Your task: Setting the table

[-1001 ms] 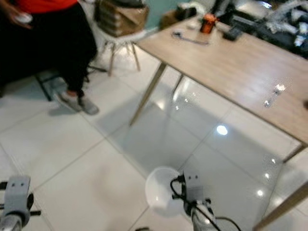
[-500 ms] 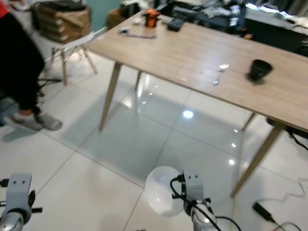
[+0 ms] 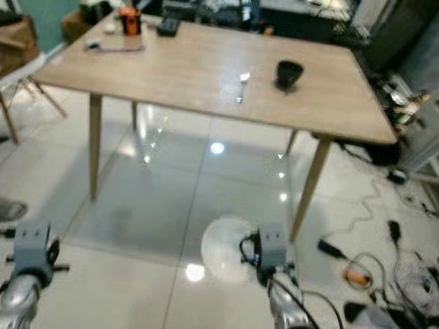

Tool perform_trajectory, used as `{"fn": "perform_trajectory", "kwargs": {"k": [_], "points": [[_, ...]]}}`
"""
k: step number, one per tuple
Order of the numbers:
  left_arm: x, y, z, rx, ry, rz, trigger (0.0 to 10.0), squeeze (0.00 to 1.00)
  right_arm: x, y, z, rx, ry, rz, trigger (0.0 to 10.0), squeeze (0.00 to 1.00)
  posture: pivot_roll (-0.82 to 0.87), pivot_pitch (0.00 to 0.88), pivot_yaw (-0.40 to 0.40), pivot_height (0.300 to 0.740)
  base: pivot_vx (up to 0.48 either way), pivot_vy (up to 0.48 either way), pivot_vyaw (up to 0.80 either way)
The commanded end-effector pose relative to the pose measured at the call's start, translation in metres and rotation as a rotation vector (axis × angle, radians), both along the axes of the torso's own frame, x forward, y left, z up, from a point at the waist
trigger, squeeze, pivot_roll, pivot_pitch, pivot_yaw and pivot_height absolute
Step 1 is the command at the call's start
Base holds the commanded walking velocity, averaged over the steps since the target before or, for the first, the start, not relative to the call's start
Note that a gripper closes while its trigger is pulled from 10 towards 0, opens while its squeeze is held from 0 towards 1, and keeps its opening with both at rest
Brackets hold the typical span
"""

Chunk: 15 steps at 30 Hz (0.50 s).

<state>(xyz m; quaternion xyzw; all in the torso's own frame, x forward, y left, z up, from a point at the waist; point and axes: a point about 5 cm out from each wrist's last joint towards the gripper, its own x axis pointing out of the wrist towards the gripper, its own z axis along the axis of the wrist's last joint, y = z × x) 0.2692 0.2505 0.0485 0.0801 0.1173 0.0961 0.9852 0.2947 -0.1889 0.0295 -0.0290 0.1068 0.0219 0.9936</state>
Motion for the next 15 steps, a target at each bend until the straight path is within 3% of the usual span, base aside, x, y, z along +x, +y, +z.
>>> {"fn": "perform_trajectory", "kwargs": {"k": [1,2,3,4,8,9,10,15], "points": [[0.007,-0.012,0.015,0.0,-0.043,-0.049,10.0,0.0,0.004,0.005,0.008,0.014,-0.028,0.013,10.0,0.0,0.0,0.07,0.026,0.74,0.0,0.0,-0.78],[0.013,-0.02,0.028,-0.011,-0.09,-0.076,10.0,0.0,0.009,0.009,0.018,0.015,-0.069,0.025,10.0,0.0,0.0,0.071,0.026,0.74,0.0,0.0,-0.78],[0.013,-0.02,0.028,-0.011,-0.09,-0.076,10.0,0.0,0.009,0.009,0.018,0.015,-0.069,0.025,10.0,0.0,0.0,0.071,0.026,0.74,0.0,0.0,-0.78],[0.021,-0.031,0.047,-0.033,-0.154,-0.105,10.0,0.0,0.016,0.013,0.032,0.022,-0.124,0.037,10.0,0.0,0.0,0.07,0.027,0.74,0.0,0.0,-0.78],[0.033,-0.052,0.087,-0.061,-0.271,-0.175,10.0,0.0,0.029,0.024,0.066,0.076,-0.242,0.043,10.0,0.0,0.0,0.069,0.03,0.74,0.0,0.0,-0.78],[0.033,-0.052,0.087,-0.061,-0.271,-0.175,10.0,0.0,0.029,0.024,0.066,0.076,-0.242,0.043,10.0,0.0,0.0,0.069,0.03,0.74,0.0,0.0,-0.78],[0.036,-0.06,0.105,-0.075,-0.318,-0.2,10.0,0.0,0.033,0.03,0.084,0.105,-0.299,0.049,10.0,0.0,0.0,0.068,0.031,0.74,0.0,0.0,-0.78],[0.036,-0.065,0.129,-0.08,-0.375,-0.215,10.0,0.0,0.037,0.037,0.112,0.165,-0.38,0.051,10.0,0.0,0.01,0.067,0.031,0.74,0.0,0.0,-0.78]]}}
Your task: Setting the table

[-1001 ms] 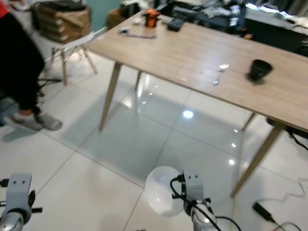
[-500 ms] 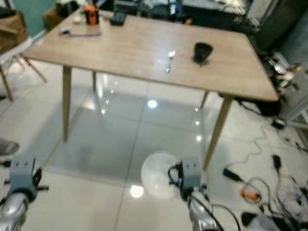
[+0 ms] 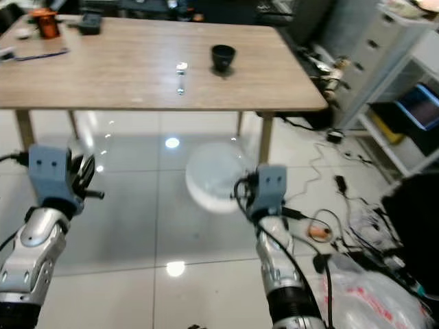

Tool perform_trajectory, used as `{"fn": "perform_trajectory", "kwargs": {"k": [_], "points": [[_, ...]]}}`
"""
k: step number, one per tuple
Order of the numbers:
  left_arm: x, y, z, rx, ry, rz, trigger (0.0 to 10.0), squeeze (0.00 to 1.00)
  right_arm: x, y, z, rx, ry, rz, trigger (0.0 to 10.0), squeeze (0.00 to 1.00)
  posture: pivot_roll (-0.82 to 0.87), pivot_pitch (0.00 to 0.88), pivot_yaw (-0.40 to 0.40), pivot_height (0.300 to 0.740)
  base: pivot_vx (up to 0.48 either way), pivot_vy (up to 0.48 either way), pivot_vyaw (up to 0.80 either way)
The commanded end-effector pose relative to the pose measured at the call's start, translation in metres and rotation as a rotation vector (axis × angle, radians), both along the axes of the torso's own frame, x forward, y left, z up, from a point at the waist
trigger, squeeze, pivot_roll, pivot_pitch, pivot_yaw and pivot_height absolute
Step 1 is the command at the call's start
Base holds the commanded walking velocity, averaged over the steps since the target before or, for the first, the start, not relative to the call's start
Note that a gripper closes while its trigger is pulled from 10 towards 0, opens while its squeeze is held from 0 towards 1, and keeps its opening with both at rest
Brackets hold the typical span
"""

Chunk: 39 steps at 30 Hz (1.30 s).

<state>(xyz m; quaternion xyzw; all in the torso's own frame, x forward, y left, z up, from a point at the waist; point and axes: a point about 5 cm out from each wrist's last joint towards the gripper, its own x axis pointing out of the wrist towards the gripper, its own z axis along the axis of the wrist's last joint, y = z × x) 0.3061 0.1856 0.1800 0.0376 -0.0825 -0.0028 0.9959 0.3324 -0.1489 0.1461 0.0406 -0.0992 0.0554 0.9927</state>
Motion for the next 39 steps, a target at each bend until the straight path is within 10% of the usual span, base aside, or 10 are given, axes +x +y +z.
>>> {"fn": "perform_trajectory", "kwargs": {"k": [1,15,39], "points": [[-0.002,0.0,0.007,-0.004,-0.003,0.006,10.0,0.0,0.0,-0.001,0.006,0.036,0.001,-0.008,10.0,0.0,0.01,0.066,0.032,0.74,0.0,0.0,-0.78],[-0.003,0.002,0.036,0.075,-0.08,0.066,10.0,0.0,-0.012,0.029,0.051,0.122,-0.125,0.125,10.0,0.0,0.02,0.066,0.035,0.74,0.33,0.0,-0.22],[-0.004,0.0,0.036,0.083,-0.062,0.066,10.0,0.0,-0.017,0.046,0.053,0.153,-0.077,0.199,10.0,0.0,0.03,0.073,0.038,0.74,0.48,0.0,0.19]]}}
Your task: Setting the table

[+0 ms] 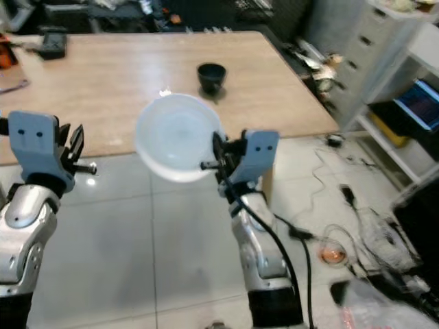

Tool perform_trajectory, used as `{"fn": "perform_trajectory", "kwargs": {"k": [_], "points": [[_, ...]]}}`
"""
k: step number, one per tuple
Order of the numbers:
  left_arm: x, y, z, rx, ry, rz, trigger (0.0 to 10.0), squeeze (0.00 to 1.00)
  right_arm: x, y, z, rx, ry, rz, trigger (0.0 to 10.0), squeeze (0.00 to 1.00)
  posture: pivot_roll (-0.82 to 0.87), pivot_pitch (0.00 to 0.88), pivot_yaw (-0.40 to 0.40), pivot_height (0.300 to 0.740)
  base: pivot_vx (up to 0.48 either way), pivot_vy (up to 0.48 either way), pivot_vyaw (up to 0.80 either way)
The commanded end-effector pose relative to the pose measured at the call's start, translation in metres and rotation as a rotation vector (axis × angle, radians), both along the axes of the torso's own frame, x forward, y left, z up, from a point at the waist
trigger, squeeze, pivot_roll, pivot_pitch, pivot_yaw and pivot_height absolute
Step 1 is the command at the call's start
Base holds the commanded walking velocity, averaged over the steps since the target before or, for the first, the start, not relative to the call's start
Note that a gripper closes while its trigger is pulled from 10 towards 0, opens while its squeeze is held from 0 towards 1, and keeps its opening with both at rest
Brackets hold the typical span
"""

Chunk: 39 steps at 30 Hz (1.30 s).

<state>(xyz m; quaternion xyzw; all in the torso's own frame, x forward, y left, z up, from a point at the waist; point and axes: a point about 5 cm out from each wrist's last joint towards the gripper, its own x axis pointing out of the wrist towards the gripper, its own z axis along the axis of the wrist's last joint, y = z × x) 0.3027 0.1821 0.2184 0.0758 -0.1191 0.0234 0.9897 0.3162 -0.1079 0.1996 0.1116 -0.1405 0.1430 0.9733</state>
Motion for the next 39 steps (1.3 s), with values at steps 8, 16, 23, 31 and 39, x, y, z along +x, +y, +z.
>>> {"fn": "perform_trajectory", "kwargs": {"k": [8,16,23,31,39], "points": [[-0.001,0.003,-0.003,0.01,0.017,0.01,10.0,0.0,0.0,0.003,0.0,0.033,0.017,0.014,10.0,0.0,0.03,0.072,0.039,0.74,0.48,0.0,0.0],[-0.001,0.003,-0.002,0.008,0.018,0.012,10.0,0.0,0.002,-0.001,0.0,0.031,0.024,-0.015,10.0,0.0,0.03,0.071,0.038,0.74,0.48,0.0,0.0],[-0.001,0.003,-0.003,0.009,0.019,0.009,10.0,0.0,0.004,-0.009,-0.001,0.036,0.033,-0.046,10.0,0.0,0.03,0.07,0.04,0.74,0.48,0.0,0.0],[-0.001,0.003,-0.004,0.015,0.022,0.005,10.0,0.0,0.005,-0.015,-0.001,0.027,0.034,-0.061,10.0,0.0,0.03,0.062,0.041,0.74,0.48,0.0,0.0],[-0.01,-0.009,-0.01,0.009,0.083,-0.162,10.0,0.0,0.005,-0.02,0.003,-0.001,0.027,-0.02,10.0,0.0,0.03,0.058,0.042,0.74,0.194,0.0,0.0]]}}
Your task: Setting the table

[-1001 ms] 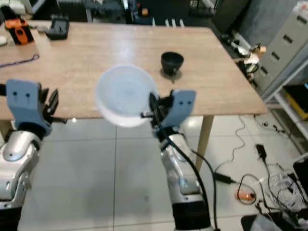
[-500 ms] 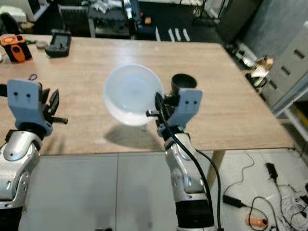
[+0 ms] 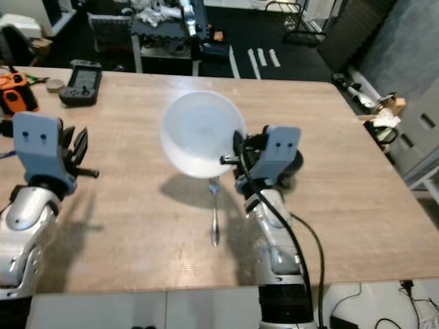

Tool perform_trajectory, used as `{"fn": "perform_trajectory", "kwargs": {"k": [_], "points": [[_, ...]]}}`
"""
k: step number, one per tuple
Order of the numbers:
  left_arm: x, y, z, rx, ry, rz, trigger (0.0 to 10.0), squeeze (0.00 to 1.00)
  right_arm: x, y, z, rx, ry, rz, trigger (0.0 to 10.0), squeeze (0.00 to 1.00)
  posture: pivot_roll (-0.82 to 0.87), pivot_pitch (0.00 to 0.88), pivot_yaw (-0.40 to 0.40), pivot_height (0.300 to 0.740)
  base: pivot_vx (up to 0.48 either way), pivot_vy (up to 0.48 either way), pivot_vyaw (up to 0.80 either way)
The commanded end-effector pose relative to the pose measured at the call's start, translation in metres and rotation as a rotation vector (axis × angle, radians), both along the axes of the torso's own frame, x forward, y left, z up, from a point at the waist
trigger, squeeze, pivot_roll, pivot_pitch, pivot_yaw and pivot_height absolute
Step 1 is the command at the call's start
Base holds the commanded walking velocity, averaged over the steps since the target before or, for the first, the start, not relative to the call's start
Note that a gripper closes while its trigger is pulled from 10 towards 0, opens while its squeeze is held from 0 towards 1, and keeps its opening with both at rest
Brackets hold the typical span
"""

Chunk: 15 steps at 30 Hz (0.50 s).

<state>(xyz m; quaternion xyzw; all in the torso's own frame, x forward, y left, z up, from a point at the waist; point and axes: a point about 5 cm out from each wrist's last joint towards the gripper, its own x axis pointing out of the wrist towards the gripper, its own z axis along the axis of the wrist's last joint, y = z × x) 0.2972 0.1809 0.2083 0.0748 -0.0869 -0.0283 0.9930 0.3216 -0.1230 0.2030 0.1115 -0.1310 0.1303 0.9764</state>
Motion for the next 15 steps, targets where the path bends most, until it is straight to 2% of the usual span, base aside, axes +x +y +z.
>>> {"fn": "perform_trajectory", "kwargs": {"k": [1,3,6,7,11,13,15], "points": [[-0.008,-0.011,-0.001,-0.006,0.026,-0.12,10.0,0.0,-0.001,-0.006,0.0,-0.01,0.004,0.014,10.0,0.0,0.03,0.059,0.041,0.74,0.0,0.0,0.0],[-0.015,-0.012,0.0,0.021,0.036,-0.197,10.0,0.0,-0.002,-0.008,0.0,-0.032,0.004,0.032,10.0,0.0,0.03,0.059,0.041,0.74,0.0,0.0,0.0],[-0.017,-0.005,0.003,0.053,0.032,-0.202,10.0,0.0,-0.002,-0.008,0.0,-0.047,0.008,0.047,10.0,0.0,0.04,0.06,0.041,0.74,0.0,0.0,0.0],[-0.019,0.004,0.007,0.079,0.026,-0.19,10.0,0.0,-0.004,-0.007,0.0,-0.071,0.008,0.067,10.0,0.0,0.04,0.063,0.042,0.74,0.0,0.0,0.0],[-0.024,0.016,0.012,0.115,0.029,-0.177,10.0,0.0,-0.008,-0.002,0.001,-0.099,0.001,0.104,10.0,0.0,0.05,0.071,0.044,0.74,0.0,0.0,0.0],[-0.034,0.023,0.013,0.153,0.057,-0.21,10.0,0.0,-0.012,0.004,0.002,-0.109,0.012,0.143,10.0,0.0,0.05,0.076,0.042,0.74,0.0,0.0,0.0],[-0.045,0.029,0.012,0.201,0.104,-0.28,10.0,0.0,-0.017,0.012,0.002,-0.074,0.051,0.23,10.0,0.0,0.06,0.085,0.037,0.74,0.0,0.0,0.0]]}}
